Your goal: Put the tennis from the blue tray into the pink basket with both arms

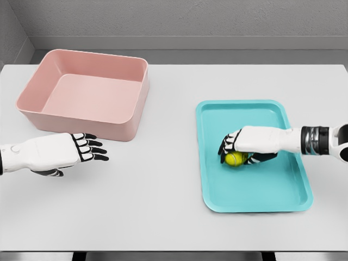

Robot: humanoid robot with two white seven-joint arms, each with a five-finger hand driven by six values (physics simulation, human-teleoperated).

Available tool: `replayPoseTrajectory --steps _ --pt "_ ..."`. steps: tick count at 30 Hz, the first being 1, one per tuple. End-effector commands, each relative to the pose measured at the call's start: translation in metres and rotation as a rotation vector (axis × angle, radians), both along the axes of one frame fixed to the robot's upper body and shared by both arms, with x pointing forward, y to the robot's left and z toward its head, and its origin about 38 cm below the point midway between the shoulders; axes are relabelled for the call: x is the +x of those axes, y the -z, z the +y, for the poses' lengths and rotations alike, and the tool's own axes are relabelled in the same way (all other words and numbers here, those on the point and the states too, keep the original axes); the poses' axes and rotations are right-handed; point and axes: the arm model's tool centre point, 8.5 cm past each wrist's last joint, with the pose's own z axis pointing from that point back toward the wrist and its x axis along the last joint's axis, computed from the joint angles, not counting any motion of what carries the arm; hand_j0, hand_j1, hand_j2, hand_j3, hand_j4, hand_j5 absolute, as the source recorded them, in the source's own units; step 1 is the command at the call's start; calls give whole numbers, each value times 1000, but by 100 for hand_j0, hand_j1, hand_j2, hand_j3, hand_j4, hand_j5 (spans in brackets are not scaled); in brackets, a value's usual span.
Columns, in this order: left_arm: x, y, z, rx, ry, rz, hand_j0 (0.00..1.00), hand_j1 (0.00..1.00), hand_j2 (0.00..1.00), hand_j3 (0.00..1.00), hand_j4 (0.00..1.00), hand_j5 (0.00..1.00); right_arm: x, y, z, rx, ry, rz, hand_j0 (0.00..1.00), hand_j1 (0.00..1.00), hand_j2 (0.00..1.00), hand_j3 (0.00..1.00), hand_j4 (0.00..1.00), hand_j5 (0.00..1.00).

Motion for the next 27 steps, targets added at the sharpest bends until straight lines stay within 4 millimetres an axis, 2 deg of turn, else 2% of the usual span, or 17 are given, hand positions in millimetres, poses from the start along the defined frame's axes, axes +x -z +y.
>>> replayPoseTrajectory --steps 1,3,7,13,17,27 --pt "0 -1 0 -4 -3 1 100 100 100 100 100 100 1 -3 1 8 2 -3 56 56 56 56 56 56" --pt "0 -1 0 -4 -3 1 100 100 100 100 100 100 3 -9 3 11 -6 -18 56 56 56 56 56 56" --pt "0 -1 0 -4 -3 1 100 100 100 100 100 100 9 -19 21 38 -38 -44 56 56 56 56 56 56" --pt "0 -1 0 -4 -3 1 100 100 100 100 100 100 8 -27 47 75 -96 -63 56 56 56 56 56 56" --pt "0 0 0 -6 -2 1 100 100 100 100 100 100 8 -27 62 90 -126 -62 56 56 56 56 56 56" --pt "0 0 0 -6 -2 4 100 100 100 100 100 100 7 -22 118 147 -222 -42 57 57 57 57 57 57"
